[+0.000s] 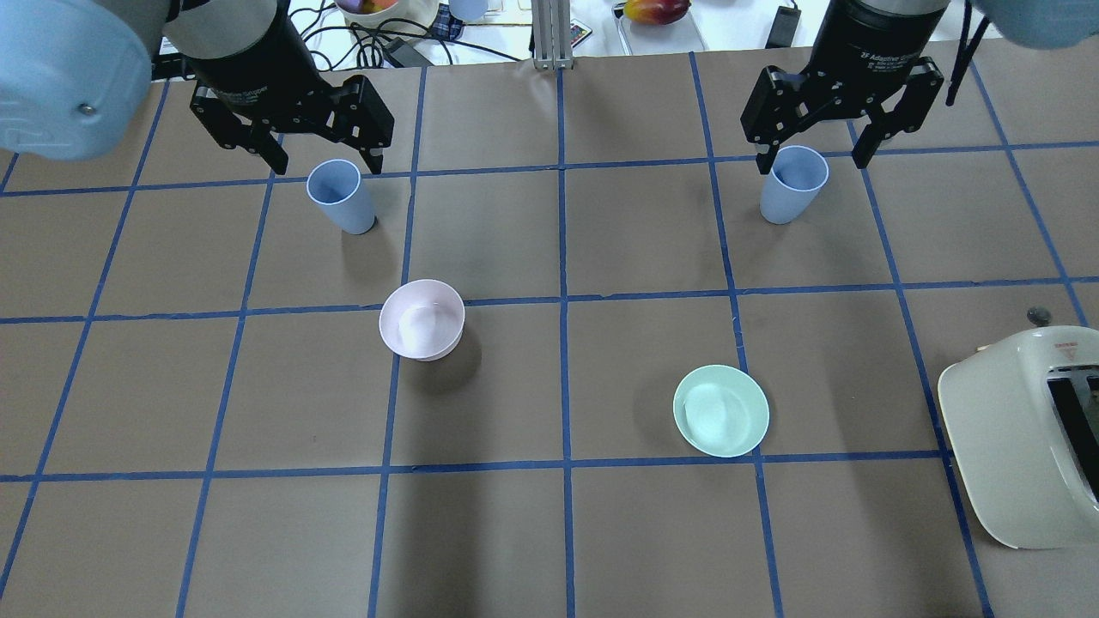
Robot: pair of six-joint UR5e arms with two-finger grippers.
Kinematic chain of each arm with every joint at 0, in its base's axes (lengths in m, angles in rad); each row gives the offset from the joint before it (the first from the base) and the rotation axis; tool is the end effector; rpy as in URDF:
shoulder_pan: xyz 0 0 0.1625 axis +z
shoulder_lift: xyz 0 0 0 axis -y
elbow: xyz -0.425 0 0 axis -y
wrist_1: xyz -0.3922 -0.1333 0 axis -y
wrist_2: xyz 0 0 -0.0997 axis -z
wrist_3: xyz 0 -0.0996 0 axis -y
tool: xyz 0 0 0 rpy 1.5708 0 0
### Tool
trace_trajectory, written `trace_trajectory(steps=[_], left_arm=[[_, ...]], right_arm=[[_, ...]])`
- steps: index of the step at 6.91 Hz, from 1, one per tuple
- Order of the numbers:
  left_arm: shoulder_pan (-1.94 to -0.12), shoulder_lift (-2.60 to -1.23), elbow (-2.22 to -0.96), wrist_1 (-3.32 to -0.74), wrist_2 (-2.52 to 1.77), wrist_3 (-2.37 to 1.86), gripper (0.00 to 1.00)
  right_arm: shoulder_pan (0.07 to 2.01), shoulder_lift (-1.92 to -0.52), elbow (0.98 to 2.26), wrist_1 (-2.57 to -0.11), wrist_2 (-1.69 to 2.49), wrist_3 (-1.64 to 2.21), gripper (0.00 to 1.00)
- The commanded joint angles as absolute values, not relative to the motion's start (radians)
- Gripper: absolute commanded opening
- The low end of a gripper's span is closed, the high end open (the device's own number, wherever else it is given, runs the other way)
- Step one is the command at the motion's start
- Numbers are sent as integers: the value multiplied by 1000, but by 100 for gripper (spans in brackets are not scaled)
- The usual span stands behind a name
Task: Stack blue cups with both arms
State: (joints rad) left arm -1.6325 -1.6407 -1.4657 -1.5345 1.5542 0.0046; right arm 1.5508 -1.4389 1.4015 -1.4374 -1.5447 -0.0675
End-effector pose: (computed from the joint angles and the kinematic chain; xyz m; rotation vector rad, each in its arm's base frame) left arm -0.1673 -0.5189 0.5081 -0.1044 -3.1193 0.1108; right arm 0.1251 -0.5401 0.4898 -0.0719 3.1070 0.1474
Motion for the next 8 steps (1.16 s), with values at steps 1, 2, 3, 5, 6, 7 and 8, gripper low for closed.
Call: trace_trajectory(steps=[1, 2, 3, 5, 6, 7, 8], left_arm=[[-1629, -1666, -1463, -1546, 1546, 5, 100], [-1621, -1721, -1465, -1528, 1552, 5, 100], [-1593, -1808, -1463, -1453, 1551, 3, 100], [-1543, -2007, -1451, -1187, 1555, 21, 100], [-1516, -2081, -1419, -1148, 1558, 23, 100], [-1508, -2130, -1390, -1147, 1600, 12, 100], [-1508, -2152, -1387, -1144, 1618, 8, 100]], right_arm=[[1551, -1439, 1405, -1437, -1545, -66, 100], [1551, -1439, 1404, -1439, -1545, -66, 100], [1549, -1437, 1405, -1440, -1542, -66, 100], [1516, -1427, 1402, -1480, -1566, -61, 100], [1478, -1399, 1407, -1582, -1610, -75, 100], [1432, -1332, 1404, -1697, -1602, -104, 100], [1404, -1266, 1391, -1751, -1600, -113, 100]])
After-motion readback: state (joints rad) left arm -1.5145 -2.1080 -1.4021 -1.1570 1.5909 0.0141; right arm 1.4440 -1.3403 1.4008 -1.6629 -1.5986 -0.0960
